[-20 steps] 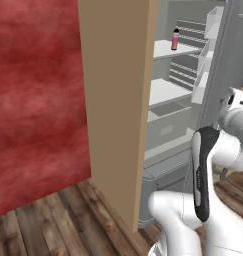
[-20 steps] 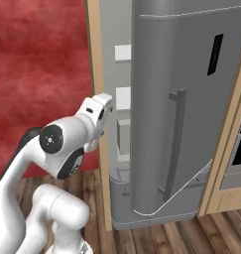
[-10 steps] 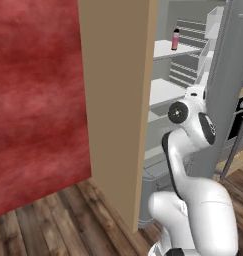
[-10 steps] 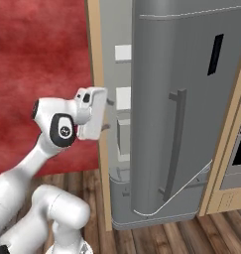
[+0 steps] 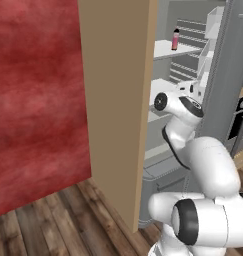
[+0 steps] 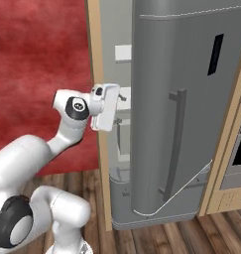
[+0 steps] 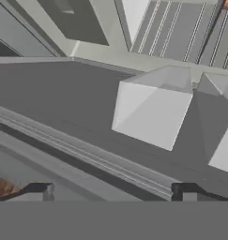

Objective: Open the fridge, grab two sodas, and place both sodas inside the bowl with ice on the dining counter.

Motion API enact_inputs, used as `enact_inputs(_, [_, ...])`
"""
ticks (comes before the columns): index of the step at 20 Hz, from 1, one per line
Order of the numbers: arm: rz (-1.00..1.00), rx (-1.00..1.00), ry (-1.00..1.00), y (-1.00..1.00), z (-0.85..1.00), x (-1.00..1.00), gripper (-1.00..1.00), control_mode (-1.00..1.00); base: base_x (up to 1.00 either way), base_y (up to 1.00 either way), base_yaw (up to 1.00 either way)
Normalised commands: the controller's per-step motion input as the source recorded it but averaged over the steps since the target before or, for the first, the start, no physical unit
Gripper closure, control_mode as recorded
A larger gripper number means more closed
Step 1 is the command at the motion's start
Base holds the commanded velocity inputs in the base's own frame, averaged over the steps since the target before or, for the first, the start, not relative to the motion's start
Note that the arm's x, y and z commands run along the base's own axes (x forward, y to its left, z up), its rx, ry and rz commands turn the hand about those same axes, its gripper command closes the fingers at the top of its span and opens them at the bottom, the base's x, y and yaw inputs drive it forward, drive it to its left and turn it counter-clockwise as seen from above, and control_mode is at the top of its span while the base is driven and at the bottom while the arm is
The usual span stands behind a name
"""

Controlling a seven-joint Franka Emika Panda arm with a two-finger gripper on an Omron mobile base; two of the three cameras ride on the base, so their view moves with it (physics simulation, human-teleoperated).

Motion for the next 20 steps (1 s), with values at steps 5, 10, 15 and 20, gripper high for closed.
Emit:
enact_inputs(5, [0.0,0.04,0.0,-0.86,-0.21,0.04,-1.0,-1.0,0.0,0.0,0.0])
enact_inputs(10, [0.0,0.06,0.0,-0.95,-0.22,-0.01,-1.0,-1.0,0.0,0.0,0.0])
enact_inputs(15, [0.0,0.1,0.0,-1.0,-0.18,0.0,-1.0,-1.0,0.0,0.0,0.0])
enact_inputs(20, [0.0,0.11,0.03,-1.0,-0.21,0.05,-1.0,-1.0,0.0,0.0,0.0])
